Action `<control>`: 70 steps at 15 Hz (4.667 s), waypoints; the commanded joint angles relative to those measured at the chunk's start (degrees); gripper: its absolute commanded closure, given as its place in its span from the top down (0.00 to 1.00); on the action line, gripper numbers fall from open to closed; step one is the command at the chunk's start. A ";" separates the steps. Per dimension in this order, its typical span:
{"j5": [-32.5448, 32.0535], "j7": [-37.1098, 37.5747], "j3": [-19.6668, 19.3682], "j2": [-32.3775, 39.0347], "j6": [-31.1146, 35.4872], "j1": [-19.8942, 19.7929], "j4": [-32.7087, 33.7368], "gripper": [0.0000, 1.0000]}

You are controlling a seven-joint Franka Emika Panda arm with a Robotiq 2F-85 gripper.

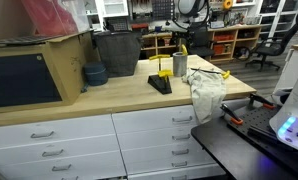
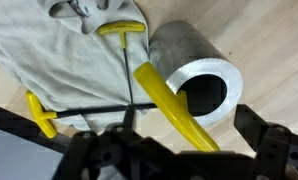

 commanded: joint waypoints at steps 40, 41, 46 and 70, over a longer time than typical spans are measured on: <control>11.41 -78.19 1.03 5.62 -5.43 -4.02 6.87 1.00; 11.20 -78.11 1.00 5.74 -5.39 -4.00 6.92 1.00; 10.50 -77.80 0.77 5.86 -4.90 -4.00 6.74 0.66; 14.29 -51.92 0.91 -6.18 -5.64 -1.82 4.59 0.05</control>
